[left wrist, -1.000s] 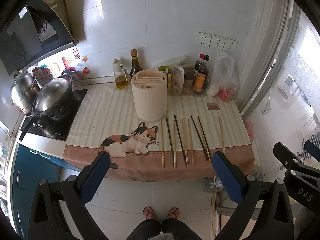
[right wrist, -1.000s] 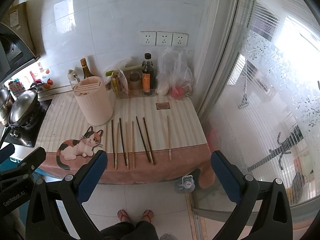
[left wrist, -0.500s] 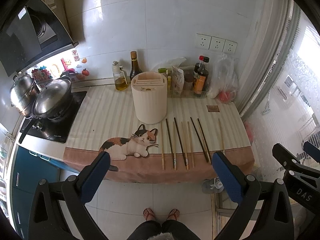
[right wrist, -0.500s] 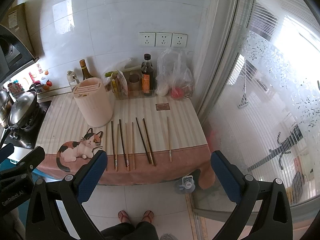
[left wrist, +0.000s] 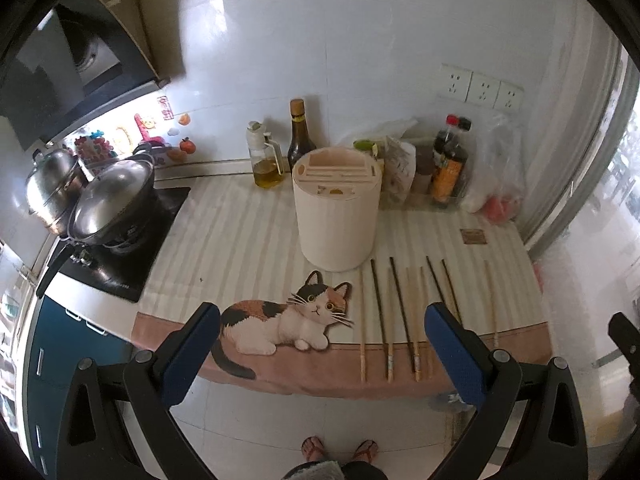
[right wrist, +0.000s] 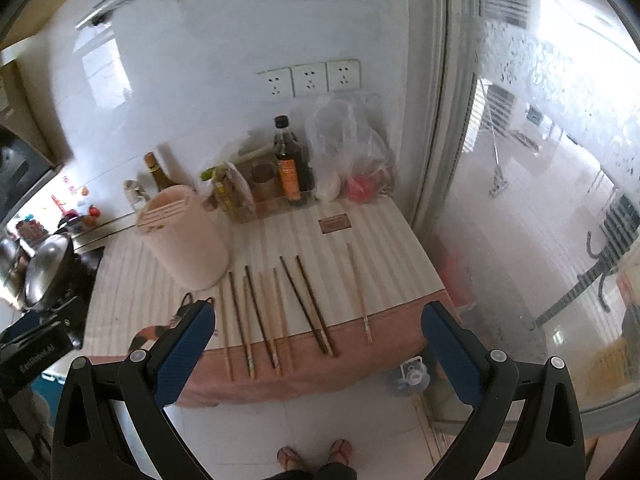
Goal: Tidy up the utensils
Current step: 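Grasp a light wooden chopstick with the left tool while the right tool grasps another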
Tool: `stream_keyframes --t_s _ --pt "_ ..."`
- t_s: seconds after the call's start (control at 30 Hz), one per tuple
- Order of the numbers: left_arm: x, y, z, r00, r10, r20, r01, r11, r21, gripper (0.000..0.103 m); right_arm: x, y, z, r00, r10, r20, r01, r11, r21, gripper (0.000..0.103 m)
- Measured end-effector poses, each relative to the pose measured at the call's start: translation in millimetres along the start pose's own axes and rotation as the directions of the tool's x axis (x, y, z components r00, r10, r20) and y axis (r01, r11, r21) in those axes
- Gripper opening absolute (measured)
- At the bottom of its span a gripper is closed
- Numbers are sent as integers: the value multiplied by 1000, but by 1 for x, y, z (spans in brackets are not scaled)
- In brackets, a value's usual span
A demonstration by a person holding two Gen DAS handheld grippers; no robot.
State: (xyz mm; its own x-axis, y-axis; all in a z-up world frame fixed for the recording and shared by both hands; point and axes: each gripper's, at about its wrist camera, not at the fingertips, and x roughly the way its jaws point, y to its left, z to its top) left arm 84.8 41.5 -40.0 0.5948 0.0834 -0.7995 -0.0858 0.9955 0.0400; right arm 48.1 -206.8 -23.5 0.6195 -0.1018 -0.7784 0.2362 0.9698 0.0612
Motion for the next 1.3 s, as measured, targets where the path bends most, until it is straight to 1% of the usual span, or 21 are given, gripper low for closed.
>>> stream_keyframes --t_s 0.07,0.17,0.23,0.33,0.4,0.43,0.47,0.5,0.53,0.63,0.7,0.87,0.9,0.93,0.97,1.03,1.1,1.17,1.2,1.27,1.3 --pt "19 -1 0 1000 16 -12 -16 1000 16 103 19 -2 -5 1000 -21 -10 21 1000 10 102" --pt "47 -3 -4 999 17 -41 -15 999 32 103 51 -7 -12 997 -49 -54 50 999 12 89" --pt "71 -7 -7 997 23 -72 -20 999 47 103 79 -15 -15 993 -50 -106 53 998 27 74" --pt "108 -18 -13 991 39 -131 -29 997 77 101 114 -27 -20 984 -51 -169 57 998 32 62" --pt "138 -26 -20 981 24 -193 -9 997 81 98 142 -38 -21 976 -57 -210 65 997 29 58" --pt "151 -28 -22 975 10 -224 7 997 77 95 159 -45 -20 970 -51 -236 61 997 36 56" --pt "172 -32 -27 961 -3 -277 23 997 70 85 175 -52 -19 964 -44 -260 58 997 44 55" --pt "185 -35 -30 951 2 -310 21 997 68 79 190 -57 -18 958 -36 -283 52 997 51 55" --pt "204 -38 -35 934 7 -358 16 998 62 71 207 -63 -17 950 -34 -309 52 997 51 55" --pt "244 -43 -46 897 17 -441 -3 999 32 63 258 -76 -12 922 -42 -385 60 998 34 55" --pt "264 -46 -50 875 28 -483 -18 1000 25 62 288 -82 -9 903 -44 -427 63 998 30 55" --pt "297 -60 -55 855 51 -517 -24 998 59 60 345 -91 -8 859 -52 -509 58 998 -4 55" --pt "303 -64 -56 851 72 -521 -38 996 76 57 354 -91 -8 852 -57 -520 59 998 -12 55" --pt "307 -65 -58 848 73 -525 -36 996 82 49 361 -92 -9 846 -60 -530 59 998 -20 55" --pt "310 -66 -60 842 76 -534 -37 996 84 46 369 -92 -10 838 -66 -542 59 998 -30 55" --pt "315 -66 -63 838 78 -539 -41 996 81 43 380 -90 -12 827 -72 -558 57 997 -44 55" --pt "312 -69 -64 851 81 -519 -37 995 93 35 393 -87 -14 813 -87 -576 64 996 -60 55" --pt "311 -74 -69 857 74 -510 -20 994 110 22 405 -85 -16 793 -87 -603 65 996 -59 46" --pt "312 -77 -69 858 67 -509 -11 994 112 18 408 -83 -17 785 -88 -613 65 996 -60 41" --pt "308 -79 -74 860 69 -505 -9 993 119 6 411 -76 -14 792 -115 -599 71 993 -96 35" --pt "307 -81 -75 860 70 -505 -10 993 120 5 411 -74 -14 793 -109 -600 65 993 -95 27"
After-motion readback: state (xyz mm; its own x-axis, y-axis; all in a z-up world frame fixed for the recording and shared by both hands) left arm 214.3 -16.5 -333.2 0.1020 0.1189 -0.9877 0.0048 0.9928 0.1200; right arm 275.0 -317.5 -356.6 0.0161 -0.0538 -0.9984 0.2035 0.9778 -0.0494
